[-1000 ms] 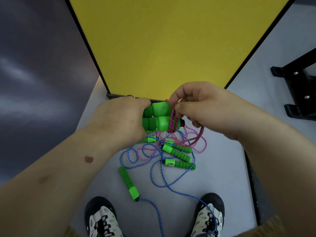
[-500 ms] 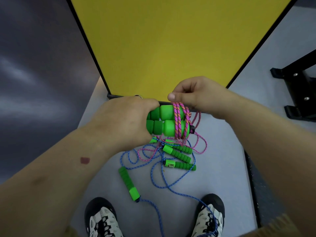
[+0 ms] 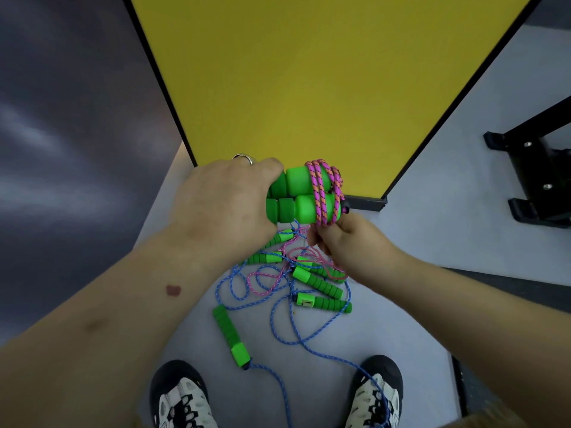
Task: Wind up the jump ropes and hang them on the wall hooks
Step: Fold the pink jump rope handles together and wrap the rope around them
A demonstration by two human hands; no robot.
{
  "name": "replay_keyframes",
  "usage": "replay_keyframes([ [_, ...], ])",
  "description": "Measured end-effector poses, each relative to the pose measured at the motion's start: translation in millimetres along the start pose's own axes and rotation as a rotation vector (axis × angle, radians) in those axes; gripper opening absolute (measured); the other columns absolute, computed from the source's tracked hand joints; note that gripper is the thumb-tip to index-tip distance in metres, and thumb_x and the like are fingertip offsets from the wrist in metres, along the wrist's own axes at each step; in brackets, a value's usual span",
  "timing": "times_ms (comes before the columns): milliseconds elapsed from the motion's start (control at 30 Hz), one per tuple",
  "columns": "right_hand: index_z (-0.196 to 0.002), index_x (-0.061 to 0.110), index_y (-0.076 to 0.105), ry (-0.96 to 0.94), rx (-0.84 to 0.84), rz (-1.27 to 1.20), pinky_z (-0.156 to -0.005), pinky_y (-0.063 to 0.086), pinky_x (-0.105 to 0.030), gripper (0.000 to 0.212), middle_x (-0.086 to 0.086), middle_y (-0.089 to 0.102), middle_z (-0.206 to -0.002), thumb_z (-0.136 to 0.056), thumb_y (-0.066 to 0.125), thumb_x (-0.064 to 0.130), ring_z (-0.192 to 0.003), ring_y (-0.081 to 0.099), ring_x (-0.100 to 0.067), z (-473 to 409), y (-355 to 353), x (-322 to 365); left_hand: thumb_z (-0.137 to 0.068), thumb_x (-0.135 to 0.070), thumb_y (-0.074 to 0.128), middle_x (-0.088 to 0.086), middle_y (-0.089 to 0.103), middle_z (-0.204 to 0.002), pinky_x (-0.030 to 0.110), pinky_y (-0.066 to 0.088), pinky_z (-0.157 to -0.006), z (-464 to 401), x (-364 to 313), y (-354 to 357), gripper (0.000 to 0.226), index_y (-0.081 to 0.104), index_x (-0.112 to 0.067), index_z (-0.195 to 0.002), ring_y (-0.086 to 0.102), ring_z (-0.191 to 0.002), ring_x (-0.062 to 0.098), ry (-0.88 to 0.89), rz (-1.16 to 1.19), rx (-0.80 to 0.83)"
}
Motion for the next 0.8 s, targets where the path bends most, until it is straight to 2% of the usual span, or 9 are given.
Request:
replay_keyframes([
  [133,-0.081,0.02,0.069,-0.019,-0.004,0.102,-0.051,0.038,-0.03,0.044,-0.003,0.052,-0.062,-0.106,0.038,0.041,-0.051,0.044,-0.015,18.5,1.0,16.6,-0.067,-0.028,0.072,-0.003,0.049,-0.078,0.032,0.032,-0.057,-1.0,6.1,0.1,0.038,0.056,-0.029,-0.102,0.047,-0.071,0.028,-0.031,0.002,-0.026],
  [233,-0.092,0.019,0.067,-0.05,0.033,0.211,-0.052,0.038,-0.025,0.037,0.003,0.051,-0.062,-0.106,0.04,0.04,-0.051,0.044,-0.009,32.8,-1.3,33.4,-0.066,-0.025,0.072,-0.002,0.05,-0.078,0.032,0.032,-0.057,-1.9,9.3,1.0,0.038,0.056,-0.028,-0.1,0.045,-0.07,0.027,-0.042,-0.005,-0.034],
  [333,-0.082,0.01,0.052,-0.086,0.069,0.331,-0.048,0.03,-0.027,0.033,-0.003,0.046,-0.065,-0.104,0.046,0.034,-0.052,0.037,-0.013,43.3,-2.8,48.3,-0.066,-0.026,0.073,-0.002,0.051,-0.079,0.032,0.033,-0.058,-2.0,9.6,4.9,0.039,0.056,-0.028,-0.101,0.047,-0.071,0.028,-0.041,-0.012,-0.023],
  [400,-0.079,0.008,0.049,-0.109,0.07,0.36,-0.047,0.029,-0.026,0.032,-0.002,0.044,-0.062,-0.102,0.049,0.03,-0.05,0.035,-0.011,48.5,-9.4,59.2,-0.066,-0.026,0.072,-0.003,0.05,-0.077,0.032,0.033,-0.058,-1.5,8.8,6.3,0.036,0.054,-0.028,-0.098,0.048,-0.07,0.028,-0.033,-0.022,-0.027],
  [467,-0.08,0.009,0.057,-0.128,0.075,0.316,-0.046,0.033,-0.026,0.028,-0.002,0.044,-0.058,-0.1,0.052,0.028,-0.048,0.037,-0.01,53.1,-17.3,70.9,-0.067,-0.026,0.071,-0.004,0.046,-0.075,0.032,0.032,-0.058,-1.3,9.7,7.4,0.034,0.052,-0.029,-0.095,0.046,-0.068,0.027,-0.033,-0.029,-0.024],
  [567,-0.093,0.021,0.07,-0.1,0.053,0.104,-0.051,0.043,-0.037,0.013,-0.007,0.057,-0.062,-0.097,0.058,0.024,-0.05,0.046,-0.014,52.3,-32.8,83.4,-0.07,-0.028,0.07,-0.004,0.046,-0.077,0.033,0.031,-0.06,-1.2,8.4,8.4,0.032,0.052,-0.029,-0.096,0.049,-0.072,0.028,-0.026,-0.043,-0.007],
  [633,-0.095,0.024,0.07,-0.094,0.049,-0.02,-0.054,0.045,-0.035,0.014,0.001,0.065,-0.064,-0.094,0.059,0.016,-0.049,0.048,-0.012,46.5,-41.3,89.7,-0.07,-0.027,0.07,-0.004,0.048,-0.08,0.033,0.032,-0.061,-0.1,3.5,9.2,0.031,0.05,-0.029,-0.094,0.053,-0.076,0.029,-0.011,-0.039,0.008],
  [700,-0.092,0.021,0.071,-0.112,0.081,-0.044,-0.055,0.044,-0.035,0.019,0.002,0.068,-0.066,-0.092,0.057,0.009,-0.049,0.048,-0.013,41.1,-44.9,98.7,-0.069,-0.025,0.069,-0.004,0.048,-0.08,0.033,0.032,-0.06,1.2,-2.4,9.4,0.033,0.043,-0.031,-0.088,0.052,-0.075,0.029,0.012,-0.032,0.012],
  [800,-0.09,0.017,0.07,-0.13,0.118,-0.041,-0.046,0.041,-0.026,0.023,-0.001,0.068,-0.067,-0.09,0.054,0.001,-0.048,0.046,-0.015,30.6,-50.7,108.1,-0.067,-0.027,0.069,-0.003,0.051,-0.08,0.032,0.033,-0.057,0.8,-8.7,10.6,0.033,0.044,-0.03,-0.088,0.056,-0.076,0.03,0.051,-0.031,0.022],
])
Point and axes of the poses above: each hand's wrist, its own z-axis away from the middle knuckle, its own y-axis out of the palm, x = y × z, the point moved 10 cm from there along -z, towards the middle knuckle
